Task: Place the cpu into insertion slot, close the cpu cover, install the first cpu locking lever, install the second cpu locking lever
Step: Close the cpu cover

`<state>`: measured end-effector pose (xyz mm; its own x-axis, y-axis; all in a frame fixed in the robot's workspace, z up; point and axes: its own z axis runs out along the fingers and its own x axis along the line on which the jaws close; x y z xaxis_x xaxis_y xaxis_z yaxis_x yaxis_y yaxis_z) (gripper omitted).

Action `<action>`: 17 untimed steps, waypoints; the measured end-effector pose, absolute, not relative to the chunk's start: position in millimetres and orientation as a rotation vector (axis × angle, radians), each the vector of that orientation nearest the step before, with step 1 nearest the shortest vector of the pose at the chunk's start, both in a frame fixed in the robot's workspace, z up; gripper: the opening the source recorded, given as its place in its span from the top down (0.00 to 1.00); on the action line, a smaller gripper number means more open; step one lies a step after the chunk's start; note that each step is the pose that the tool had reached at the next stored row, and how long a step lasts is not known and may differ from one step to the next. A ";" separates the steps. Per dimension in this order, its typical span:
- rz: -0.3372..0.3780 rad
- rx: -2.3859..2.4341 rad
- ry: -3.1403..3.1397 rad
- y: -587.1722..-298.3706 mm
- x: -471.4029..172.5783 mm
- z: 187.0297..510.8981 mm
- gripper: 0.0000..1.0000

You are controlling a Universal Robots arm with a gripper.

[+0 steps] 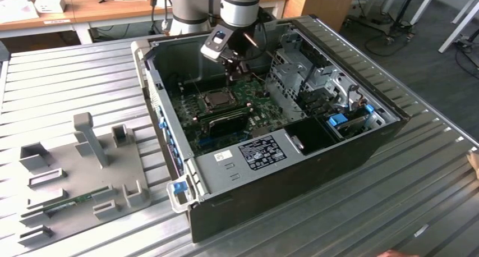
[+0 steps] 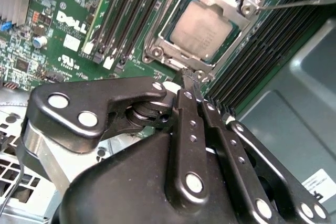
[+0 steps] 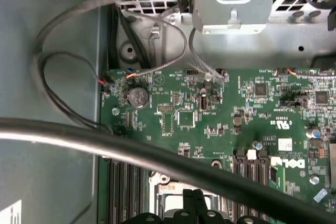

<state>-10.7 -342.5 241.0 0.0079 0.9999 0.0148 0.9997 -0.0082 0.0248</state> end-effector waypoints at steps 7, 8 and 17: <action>0.043 2.221 2.211 -342.5 -11.8 240.9 0.90; 0.043 2.209 2.224 -342.5 -12.0 240.8 0.90; 0.044 2.037 2.384 -342.5 -12.0 239.9 0.90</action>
